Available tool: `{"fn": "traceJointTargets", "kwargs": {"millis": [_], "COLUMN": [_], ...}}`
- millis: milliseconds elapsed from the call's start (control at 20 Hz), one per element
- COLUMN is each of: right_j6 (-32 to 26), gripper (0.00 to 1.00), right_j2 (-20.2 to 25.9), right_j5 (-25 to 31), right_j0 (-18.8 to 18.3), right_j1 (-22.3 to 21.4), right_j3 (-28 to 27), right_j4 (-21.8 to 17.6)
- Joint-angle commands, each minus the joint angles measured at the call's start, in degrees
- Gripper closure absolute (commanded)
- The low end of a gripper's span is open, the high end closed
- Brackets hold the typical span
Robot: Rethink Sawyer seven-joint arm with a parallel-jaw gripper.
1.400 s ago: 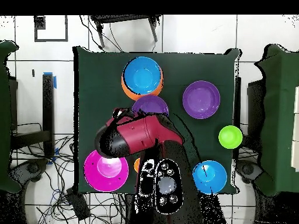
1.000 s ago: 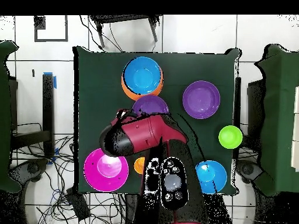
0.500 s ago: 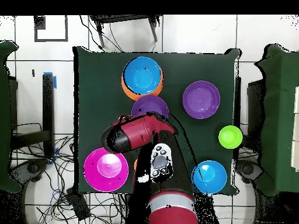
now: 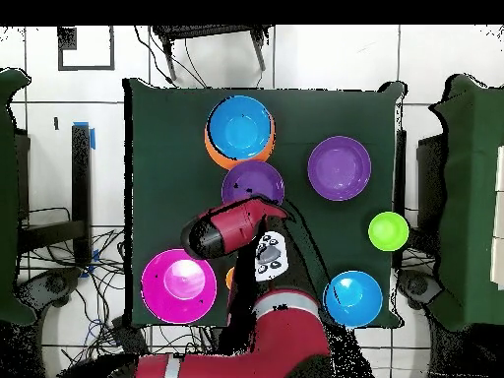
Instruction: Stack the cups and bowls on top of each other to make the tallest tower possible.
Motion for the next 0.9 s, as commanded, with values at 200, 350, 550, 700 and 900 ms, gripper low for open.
{"fn": "traceJointTargets", "kwargs": {"millis": [200, 350, 550, 700, 900], "right_j6": [-4.7, -5.4, -7.6, -8.8, -10.0], "gripper": [0.00, 0.00, 0.00, 0.00, 0.00], "right_j2": [4.2, 4.3, 6.4, 7.9, 8.8], "right_j5": [-1.5, -0.6, 0.9, 1.9, 4.3], "right_j0": [-1.8, -1.2, -2.3, -2.9, -3.0], "right_j1": [9.4, 9.4, 10.5, 10.1, 7.8], "right_j3": [-4.7, -6.3, -7.9, -7.8, -7.3], "right_j4": [-4.1, -4.3, -3.7, -3.4, -3.0]}}
